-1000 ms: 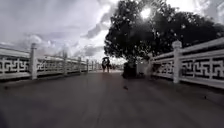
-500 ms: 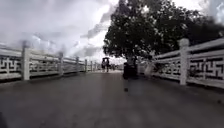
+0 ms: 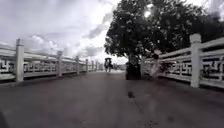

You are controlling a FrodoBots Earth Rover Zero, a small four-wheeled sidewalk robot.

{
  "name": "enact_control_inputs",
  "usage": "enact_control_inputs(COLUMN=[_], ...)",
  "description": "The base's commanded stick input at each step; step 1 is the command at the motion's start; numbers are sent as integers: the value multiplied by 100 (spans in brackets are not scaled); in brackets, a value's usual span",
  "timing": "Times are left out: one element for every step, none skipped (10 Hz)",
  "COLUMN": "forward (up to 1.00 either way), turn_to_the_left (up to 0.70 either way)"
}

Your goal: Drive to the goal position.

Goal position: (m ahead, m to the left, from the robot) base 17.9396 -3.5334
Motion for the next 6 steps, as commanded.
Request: enact_control_inputs(forward=[70, 70, 70, 70, 70, 70], turn_to_the_left=[0, 0, 0, 0, 0, 0])
